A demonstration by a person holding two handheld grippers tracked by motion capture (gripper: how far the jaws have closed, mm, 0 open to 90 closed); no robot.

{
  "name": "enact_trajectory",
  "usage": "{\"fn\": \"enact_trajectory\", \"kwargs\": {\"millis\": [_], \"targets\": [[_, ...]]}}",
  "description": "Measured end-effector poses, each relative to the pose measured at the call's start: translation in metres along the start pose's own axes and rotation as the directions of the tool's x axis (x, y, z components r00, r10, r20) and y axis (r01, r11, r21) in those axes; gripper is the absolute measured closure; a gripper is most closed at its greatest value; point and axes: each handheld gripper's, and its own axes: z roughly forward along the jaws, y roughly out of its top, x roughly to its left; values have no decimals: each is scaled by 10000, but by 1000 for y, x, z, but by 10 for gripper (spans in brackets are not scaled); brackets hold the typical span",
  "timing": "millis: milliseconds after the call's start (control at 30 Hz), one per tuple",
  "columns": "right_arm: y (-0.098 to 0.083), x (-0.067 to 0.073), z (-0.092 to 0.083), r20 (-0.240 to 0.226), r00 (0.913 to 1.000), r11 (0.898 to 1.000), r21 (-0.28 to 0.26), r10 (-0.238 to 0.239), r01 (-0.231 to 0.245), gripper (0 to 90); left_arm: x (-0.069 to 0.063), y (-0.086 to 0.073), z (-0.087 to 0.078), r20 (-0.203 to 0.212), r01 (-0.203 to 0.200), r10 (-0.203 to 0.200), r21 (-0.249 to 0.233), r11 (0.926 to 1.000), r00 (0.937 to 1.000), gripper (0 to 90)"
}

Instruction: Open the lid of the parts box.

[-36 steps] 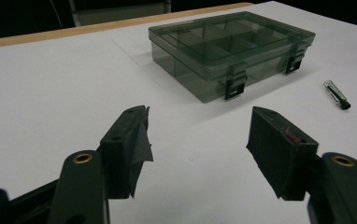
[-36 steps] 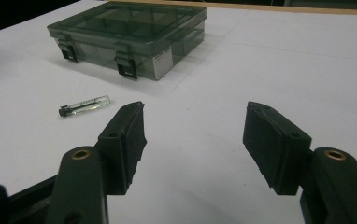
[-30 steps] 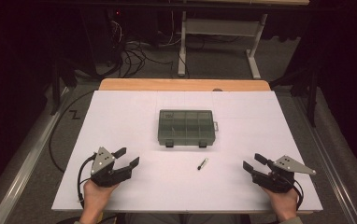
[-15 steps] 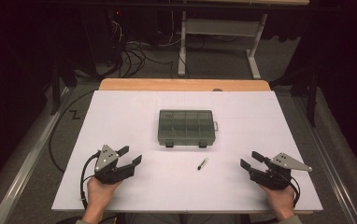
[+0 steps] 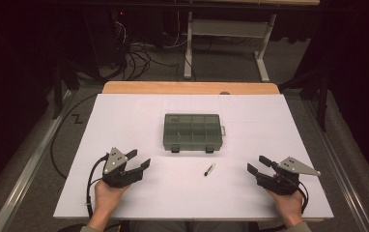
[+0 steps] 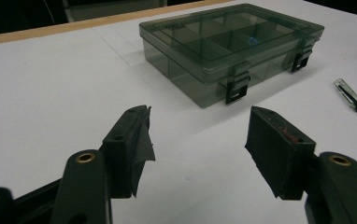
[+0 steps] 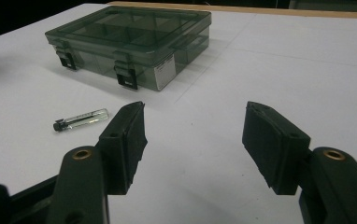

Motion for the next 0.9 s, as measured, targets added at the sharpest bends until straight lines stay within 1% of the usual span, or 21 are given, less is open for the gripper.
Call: {"fn": "enact_trajectory", "kwargs": {"millis": [33, 233, 300, 400, 667, 800, 900], "targets": [[0, 0, 0, 4, 10000, 10000, -16, 2, -2, 405, -1, 0, 1, 55, 145, -145, -11, 9999, 9999, 394], [1, -1, 2, 12, 10000, 10000, -54, 21, -21, 406, -1, -1, 5, 56, 33, -33, 77, 10000, 10000, 396], [1, 0, 3, 20, 10000, 10000, -42, 29, -29, 406, -2, -2, 6, 71, 56, -57, 72, 10000, 10000, 396], [2, 0, 6, 3, 10000, 10000, -55, 52, -52, 407, -4, -3, 10, 136, -76, 74, 153, 9999, 9999, 396], [5, 1, 15, -17, 10000, 10000, 16, 57, -57, 410, -6, -6, 20, 275, -234, 225, 305, 9993, 9994, 397], [6, 2, 17, -21, 10000, 10000, -9, 21, -21, 410, -8, -7, 23, 347, -293, 283, 303, 9991, 9990, 398], [7, 2, 17, -30, 10000, 10000, -50, -12, 12, 411, -11, -8, 27, 445, -429, 412, 379, 9984, 9982, 398]]}}
